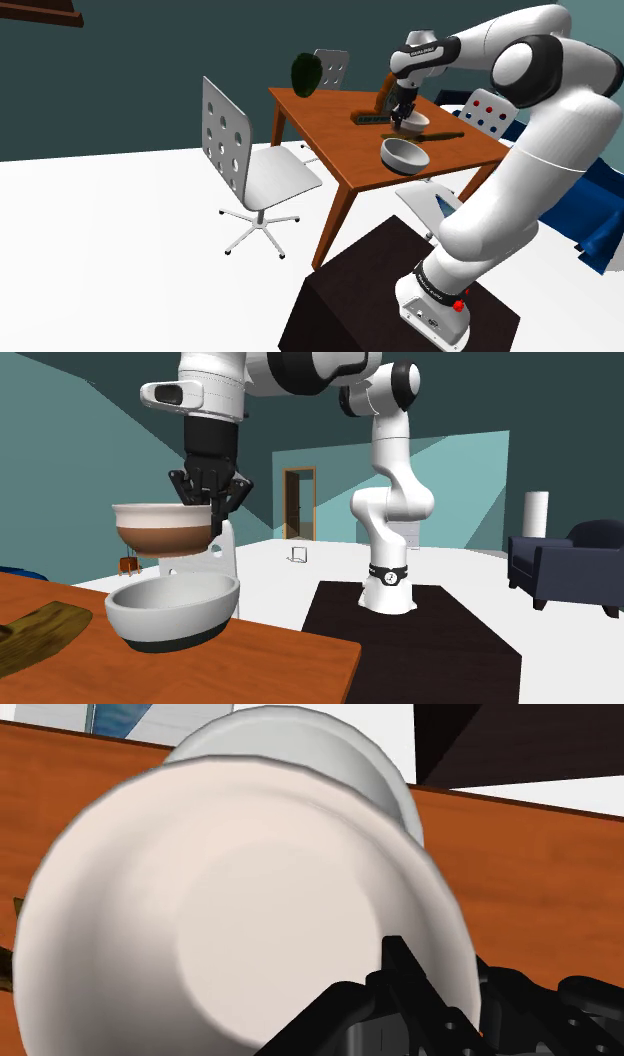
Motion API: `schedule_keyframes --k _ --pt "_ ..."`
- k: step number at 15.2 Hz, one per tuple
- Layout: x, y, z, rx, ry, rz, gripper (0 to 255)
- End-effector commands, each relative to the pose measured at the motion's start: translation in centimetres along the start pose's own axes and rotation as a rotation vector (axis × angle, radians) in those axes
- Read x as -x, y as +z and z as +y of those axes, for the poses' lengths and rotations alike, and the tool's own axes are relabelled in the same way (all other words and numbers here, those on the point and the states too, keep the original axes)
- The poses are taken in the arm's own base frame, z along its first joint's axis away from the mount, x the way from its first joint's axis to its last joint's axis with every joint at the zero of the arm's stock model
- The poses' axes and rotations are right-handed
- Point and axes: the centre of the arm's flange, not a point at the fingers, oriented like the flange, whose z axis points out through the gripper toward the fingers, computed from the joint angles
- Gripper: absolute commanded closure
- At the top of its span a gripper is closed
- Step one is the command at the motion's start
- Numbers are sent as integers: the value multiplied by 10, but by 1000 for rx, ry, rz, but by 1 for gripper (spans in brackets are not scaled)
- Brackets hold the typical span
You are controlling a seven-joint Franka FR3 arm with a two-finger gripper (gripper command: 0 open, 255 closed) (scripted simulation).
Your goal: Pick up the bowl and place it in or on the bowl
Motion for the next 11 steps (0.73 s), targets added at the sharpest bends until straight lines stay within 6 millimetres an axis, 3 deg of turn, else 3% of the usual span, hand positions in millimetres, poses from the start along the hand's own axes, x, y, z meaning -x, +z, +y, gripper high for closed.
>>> schedule_keyframes --k 1,2,11 --pt "23 5 15 0 -1 1 255" --pt "42 8 26 0 -1 1 255" --pt "34 55 19 0 -1 1 255"
